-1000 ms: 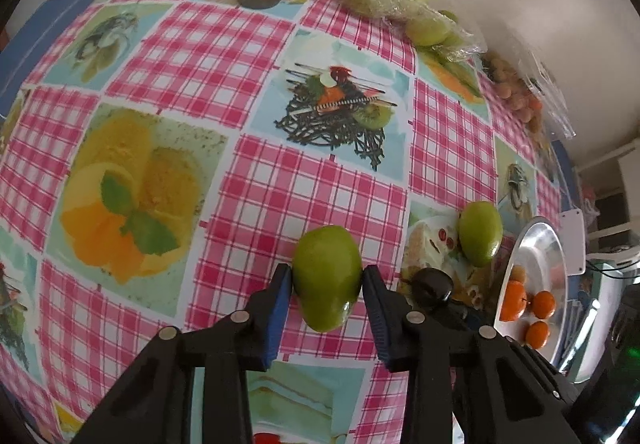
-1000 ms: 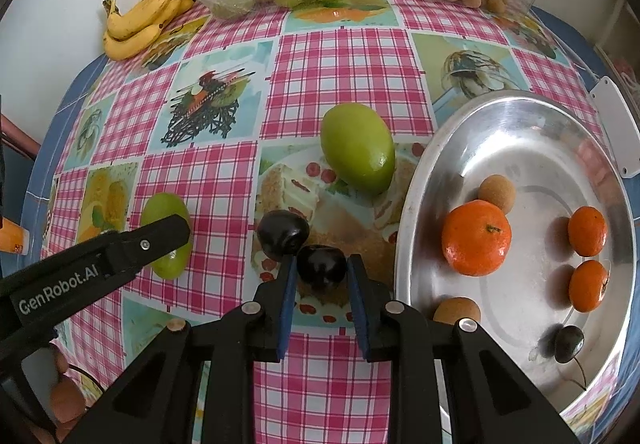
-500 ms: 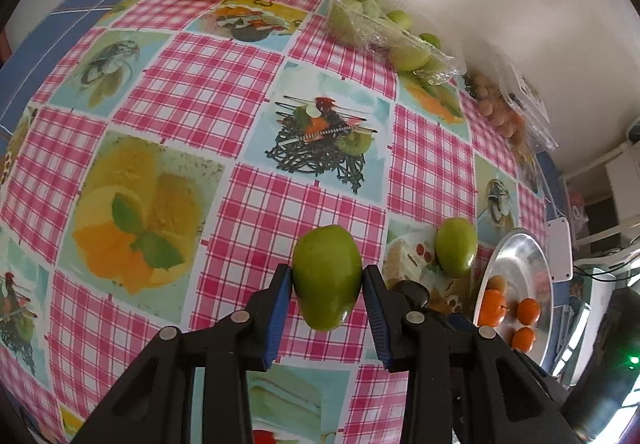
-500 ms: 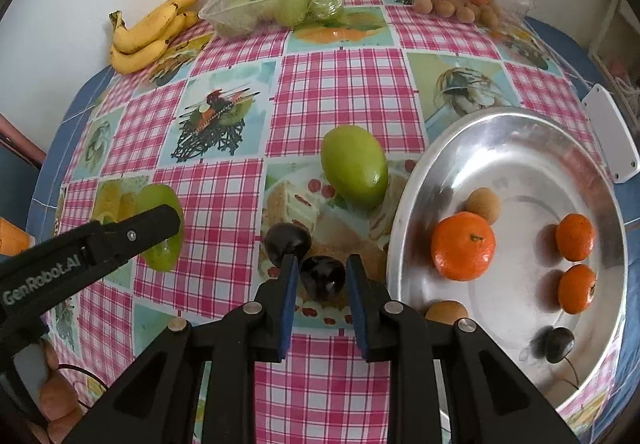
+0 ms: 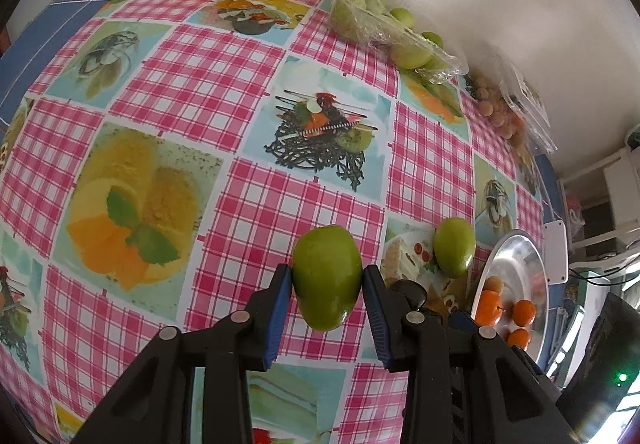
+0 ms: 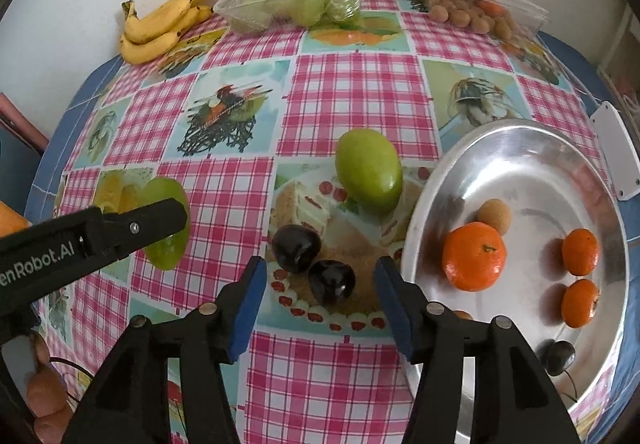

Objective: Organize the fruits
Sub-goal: 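Grasp a dark plum with the right gripper while the left gripper holds the green fruit, then carry the green fruit and the plum over the steel bowl with both grippers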

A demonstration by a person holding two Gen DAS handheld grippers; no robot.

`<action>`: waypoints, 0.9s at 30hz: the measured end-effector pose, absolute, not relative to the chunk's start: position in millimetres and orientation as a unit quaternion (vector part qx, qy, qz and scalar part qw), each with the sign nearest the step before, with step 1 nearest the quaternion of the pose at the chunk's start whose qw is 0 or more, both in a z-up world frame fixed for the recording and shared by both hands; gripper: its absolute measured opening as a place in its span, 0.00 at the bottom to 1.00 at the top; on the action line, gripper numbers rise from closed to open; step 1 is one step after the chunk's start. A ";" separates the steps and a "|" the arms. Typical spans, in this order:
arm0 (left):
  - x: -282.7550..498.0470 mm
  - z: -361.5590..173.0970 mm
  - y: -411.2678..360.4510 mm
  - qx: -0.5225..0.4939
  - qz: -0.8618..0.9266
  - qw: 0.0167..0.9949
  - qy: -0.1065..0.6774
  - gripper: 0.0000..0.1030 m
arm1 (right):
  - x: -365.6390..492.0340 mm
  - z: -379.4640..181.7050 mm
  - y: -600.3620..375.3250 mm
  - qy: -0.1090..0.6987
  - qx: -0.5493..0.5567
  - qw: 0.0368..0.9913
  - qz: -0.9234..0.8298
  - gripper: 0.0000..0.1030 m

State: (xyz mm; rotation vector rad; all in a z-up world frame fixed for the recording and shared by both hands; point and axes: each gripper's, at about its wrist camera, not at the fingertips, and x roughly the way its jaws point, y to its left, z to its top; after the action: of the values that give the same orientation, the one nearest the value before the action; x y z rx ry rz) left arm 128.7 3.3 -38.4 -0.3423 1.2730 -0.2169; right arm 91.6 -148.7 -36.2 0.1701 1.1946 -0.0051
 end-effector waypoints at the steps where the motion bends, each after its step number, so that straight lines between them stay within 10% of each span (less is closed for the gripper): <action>1: 128.8 -39.0 2.9 -0.159 -0.101 0.784 0.591 0.38 | 92.2 -36.9 -147.3 0.562 0.075 0.824 -0.001 0.56; 14: 130.1 -40.7 1.9 -0.160 -0.102 0.782 0.593 0.38 | 95.7 -54.7 -131.2 0.585 0.012 0.811 0.002 0.53; 27: 130.9 -40.6 1.6 -0.159 -0.101 0.783 0.592 0.38 | 90.3 -47.8 -136.7 0.582 0.015 0.813 -0.015 0.25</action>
State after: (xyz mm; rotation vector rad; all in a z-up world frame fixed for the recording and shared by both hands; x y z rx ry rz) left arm 130.9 1.6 -40.6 -0.3430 1.2782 -0.2190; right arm 90.3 -136.7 -47.8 0.0328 1.2415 -0.0311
